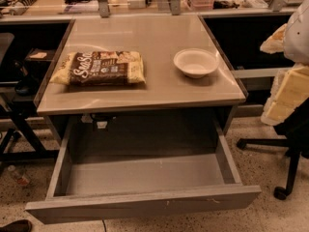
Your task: Close top drawer
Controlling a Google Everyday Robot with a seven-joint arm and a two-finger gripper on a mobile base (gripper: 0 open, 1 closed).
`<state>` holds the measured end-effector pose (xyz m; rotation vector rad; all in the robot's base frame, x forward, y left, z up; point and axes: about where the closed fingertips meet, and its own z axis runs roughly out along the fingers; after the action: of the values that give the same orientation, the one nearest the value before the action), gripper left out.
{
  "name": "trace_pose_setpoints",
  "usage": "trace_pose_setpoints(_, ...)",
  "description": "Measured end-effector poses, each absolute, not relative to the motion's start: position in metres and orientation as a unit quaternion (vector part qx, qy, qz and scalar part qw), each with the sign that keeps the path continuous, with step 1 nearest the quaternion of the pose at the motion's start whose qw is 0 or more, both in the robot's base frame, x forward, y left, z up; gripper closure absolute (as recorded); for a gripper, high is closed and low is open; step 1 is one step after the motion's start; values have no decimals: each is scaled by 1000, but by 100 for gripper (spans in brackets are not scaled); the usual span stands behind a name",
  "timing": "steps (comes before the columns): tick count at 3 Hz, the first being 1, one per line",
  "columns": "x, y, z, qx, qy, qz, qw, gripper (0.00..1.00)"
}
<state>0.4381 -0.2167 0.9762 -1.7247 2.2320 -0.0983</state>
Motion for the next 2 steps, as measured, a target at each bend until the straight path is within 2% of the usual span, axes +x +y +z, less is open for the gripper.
trace_pose_setpoints(2,438,-217,976,-603,781,-34,159,63)
